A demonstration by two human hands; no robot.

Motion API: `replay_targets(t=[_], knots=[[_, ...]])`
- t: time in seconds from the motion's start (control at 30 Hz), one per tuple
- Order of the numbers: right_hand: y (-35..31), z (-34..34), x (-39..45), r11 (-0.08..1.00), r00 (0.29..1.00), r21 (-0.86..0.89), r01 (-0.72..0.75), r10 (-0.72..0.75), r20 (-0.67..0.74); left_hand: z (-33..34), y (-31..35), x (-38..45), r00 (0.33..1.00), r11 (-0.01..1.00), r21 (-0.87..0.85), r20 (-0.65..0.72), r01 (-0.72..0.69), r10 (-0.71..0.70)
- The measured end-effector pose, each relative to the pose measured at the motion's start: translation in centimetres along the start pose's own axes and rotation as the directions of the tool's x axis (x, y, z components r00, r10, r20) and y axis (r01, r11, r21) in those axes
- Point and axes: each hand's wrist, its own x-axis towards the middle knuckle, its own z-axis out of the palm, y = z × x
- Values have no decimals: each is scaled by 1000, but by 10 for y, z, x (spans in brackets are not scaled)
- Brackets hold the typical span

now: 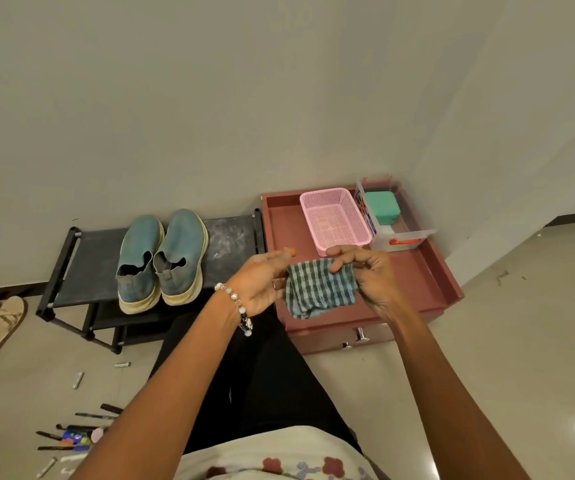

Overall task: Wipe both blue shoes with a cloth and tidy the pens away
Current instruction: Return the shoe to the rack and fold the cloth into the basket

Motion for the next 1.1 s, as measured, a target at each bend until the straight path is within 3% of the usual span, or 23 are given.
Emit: replay_targets(t=[0.13, 0.27, 0.3, 0.43, 0.5, 0.67, 0.8, 0.9, 0.97, 1.1], knots=[[8, -5, 1, 999, 1000, 37, -19, 18, 24, 13, -10, 15, 994, 993, 84, -55, -86, 90], [17, -29, 3, 942, 987, 323, -88, 38, 155, 10, -9, 34, 986, 978, 148, -54, -146, 156], [22, -34, 7, 951, 984, 292, -104, 56, 168, 10, -8, 39, 987, 975, 158, -26, -155, 161], [41, -35, 29, 961, 946, -141, -239, 263, 189, 18, 2, 70, 984, 974, 158, -40, -164, 172], [49, -37, 46, 949, 948, -136, -286, 300, 101, 19, 10, 93, 976, 973, 161, -114, -168, 187], [52, -47, 122, 934, 903, 218, -282, 335, -270, 21, 35, 163, 956, 970, 126, -183, -210, 231], [60, -54, 198, 932, 861, 269, -244, 336, -383, 24, 52, 225, 944, 963, 142, -212, -228, 254], [72, -66, 245, 924, 835, 314, -219, 344, -429, 19, 54, 261, 940, 933, 286, -196, -217, 279], [89, -72, 269, 923, 812, 283, -261, 369, -453, 15, 52, 279, 948, 926, 322, -178, -196, 262], [128, -72, 289, 933, 812, 17, -359, 321, -487, 9, 39, 291, 960, 944, 297, -188, -145, 207]])
